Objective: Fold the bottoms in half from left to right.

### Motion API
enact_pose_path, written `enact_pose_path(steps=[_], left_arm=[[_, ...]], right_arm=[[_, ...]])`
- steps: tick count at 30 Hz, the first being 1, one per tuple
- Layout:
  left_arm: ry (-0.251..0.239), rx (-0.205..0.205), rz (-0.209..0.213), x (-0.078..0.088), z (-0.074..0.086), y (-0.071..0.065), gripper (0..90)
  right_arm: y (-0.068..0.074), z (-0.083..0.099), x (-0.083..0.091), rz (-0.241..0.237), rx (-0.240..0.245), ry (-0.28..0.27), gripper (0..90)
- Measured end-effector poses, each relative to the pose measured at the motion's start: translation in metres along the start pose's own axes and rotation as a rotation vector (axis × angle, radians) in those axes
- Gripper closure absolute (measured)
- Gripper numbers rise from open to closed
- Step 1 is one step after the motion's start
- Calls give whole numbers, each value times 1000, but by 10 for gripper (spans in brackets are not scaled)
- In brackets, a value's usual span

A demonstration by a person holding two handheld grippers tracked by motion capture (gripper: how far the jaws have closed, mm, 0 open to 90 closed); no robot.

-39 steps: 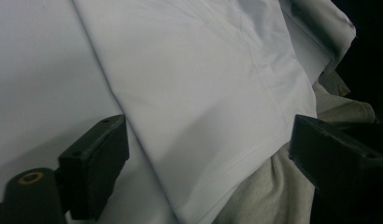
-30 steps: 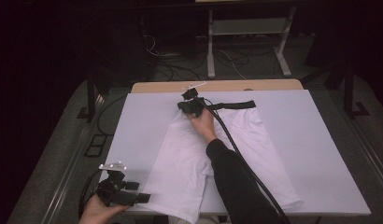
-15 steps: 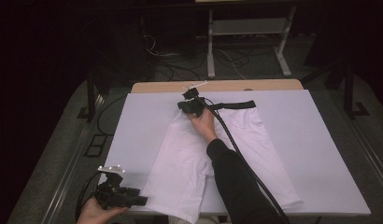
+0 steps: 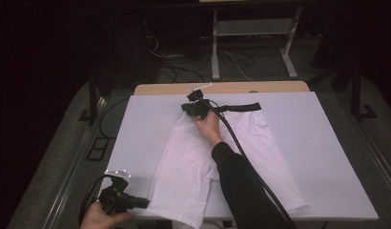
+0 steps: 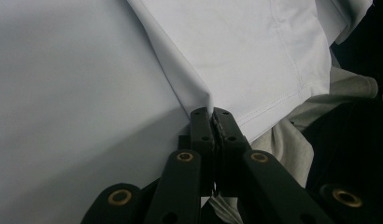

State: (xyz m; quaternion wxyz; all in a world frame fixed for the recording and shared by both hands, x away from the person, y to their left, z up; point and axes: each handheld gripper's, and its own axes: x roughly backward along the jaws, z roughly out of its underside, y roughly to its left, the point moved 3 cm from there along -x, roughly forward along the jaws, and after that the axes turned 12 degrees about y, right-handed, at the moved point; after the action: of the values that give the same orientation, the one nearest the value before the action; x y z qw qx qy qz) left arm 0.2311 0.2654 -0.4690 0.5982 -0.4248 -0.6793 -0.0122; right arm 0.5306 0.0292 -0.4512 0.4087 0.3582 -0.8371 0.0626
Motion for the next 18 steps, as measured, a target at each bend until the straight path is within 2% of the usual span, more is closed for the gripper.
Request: enact_pose_path(steps=[5,9,13,18], left_arm=[[-16,-35,11,3,-3,-8,872],[-24,-80,13,3,-9,-18,872],[-13,-131,15,3,-15,-28,874],[-8,-215,11,1,-22,-42,874]], right_arm=[[1,-1,2,-1,9,0,862],[1,-1,4,-1,8,0,862],[1,-2,8,0,20,-5,862],[-1,-3,15,6,36,3,862]])
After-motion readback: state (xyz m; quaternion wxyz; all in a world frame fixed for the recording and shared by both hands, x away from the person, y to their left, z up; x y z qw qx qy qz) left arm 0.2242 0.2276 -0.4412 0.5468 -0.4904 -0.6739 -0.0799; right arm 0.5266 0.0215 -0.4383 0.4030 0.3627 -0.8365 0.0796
